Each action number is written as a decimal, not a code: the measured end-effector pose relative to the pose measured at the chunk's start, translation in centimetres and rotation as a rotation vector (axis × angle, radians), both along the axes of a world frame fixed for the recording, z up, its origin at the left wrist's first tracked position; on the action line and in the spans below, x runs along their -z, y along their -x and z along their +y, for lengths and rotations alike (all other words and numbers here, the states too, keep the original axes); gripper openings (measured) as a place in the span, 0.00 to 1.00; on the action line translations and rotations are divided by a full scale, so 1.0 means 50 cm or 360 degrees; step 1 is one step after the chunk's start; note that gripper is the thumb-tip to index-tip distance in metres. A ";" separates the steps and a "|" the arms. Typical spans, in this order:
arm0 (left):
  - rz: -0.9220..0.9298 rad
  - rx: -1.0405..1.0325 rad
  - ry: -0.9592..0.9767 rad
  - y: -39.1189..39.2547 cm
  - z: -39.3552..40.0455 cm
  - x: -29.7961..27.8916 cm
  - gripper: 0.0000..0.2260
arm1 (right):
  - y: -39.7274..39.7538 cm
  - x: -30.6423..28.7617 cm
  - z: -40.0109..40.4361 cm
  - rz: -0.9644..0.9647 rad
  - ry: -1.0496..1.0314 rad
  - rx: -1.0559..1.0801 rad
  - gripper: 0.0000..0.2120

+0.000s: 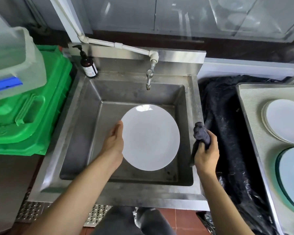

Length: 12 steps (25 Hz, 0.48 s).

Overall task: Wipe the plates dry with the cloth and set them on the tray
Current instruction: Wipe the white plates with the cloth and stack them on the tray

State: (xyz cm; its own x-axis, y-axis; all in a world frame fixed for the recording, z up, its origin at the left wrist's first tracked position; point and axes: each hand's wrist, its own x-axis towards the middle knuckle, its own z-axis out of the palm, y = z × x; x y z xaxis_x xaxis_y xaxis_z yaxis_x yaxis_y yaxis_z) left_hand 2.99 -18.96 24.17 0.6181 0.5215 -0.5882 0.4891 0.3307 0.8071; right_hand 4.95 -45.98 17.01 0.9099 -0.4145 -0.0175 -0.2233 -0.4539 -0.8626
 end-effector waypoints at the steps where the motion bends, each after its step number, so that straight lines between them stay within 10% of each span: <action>1: -0.0012 0.0028 0.0001 0.001 -0.003 -0.007 0.20 | -0.002 -0.032 0.026 -0.0165 -0.0005 -0.0045 0.23; 6: -0.0140 0.0167 -0.0006 0.002 -0.014 -0.066 0.11 | -0.009 -0.145 0.153 -0.0533 0.0243 -0.0770 0.23; 12: -0.0365 0.0281 -0.0149 -0.013 0.012 -0.109 0.11 | 0.032 -0.178 0.283 -0.0524 0.0127 -0.0891 0.24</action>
State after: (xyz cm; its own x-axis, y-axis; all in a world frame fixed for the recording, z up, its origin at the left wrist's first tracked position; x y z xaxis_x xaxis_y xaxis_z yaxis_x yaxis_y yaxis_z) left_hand 3.62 -18.34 29.63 0.8152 0.4396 -0.3771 0.3336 0.1758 0.9262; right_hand 3.36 -31.83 25.93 0.9411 0.1347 0.3102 0.3354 -0.4903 -0.8045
